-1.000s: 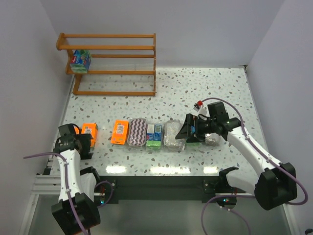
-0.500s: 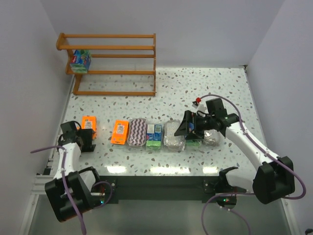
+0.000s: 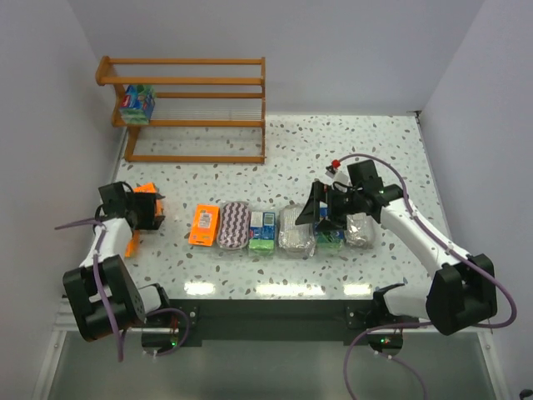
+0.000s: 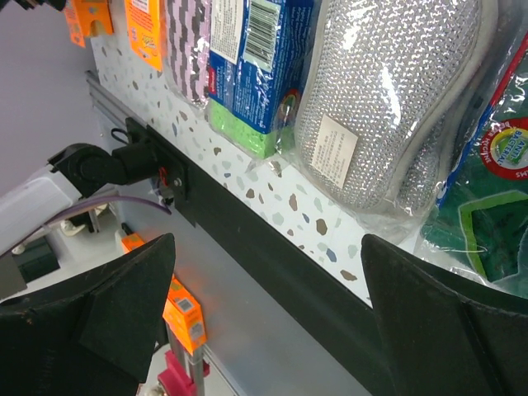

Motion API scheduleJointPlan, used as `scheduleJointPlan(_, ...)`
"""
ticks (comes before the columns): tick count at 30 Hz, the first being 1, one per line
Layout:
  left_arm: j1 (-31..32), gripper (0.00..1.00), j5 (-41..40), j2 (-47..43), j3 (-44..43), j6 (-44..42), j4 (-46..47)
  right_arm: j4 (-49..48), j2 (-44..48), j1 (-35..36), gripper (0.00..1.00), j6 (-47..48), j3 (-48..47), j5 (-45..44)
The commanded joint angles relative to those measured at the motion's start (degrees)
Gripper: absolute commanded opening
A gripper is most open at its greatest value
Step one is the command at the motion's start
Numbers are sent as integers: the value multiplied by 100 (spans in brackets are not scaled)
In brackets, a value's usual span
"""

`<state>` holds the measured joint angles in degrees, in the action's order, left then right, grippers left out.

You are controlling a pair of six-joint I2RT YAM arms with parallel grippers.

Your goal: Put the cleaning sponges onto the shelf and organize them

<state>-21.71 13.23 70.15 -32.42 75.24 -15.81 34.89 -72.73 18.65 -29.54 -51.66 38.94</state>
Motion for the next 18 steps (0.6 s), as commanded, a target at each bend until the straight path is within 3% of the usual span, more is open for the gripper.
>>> scheduleJointPlan(1,18,66,101,-133,-815,-421,-95,0,-22,15,98,54,-301,-88)
scheduleJointPlan(6,9,66,-610,-212,-1617,-1396,-1799,-52,-22,15,98,62,-248,-62)
scheduleJointPlan(9,-26,67,-1007,-562,-1601,-1539,-2232,-114,4,7,98,71,-152,8)
scheduleJointPlan(18,-35,69,-831,-1355,-379,-547,-1804,-167,4,7,98,89,-72,140)
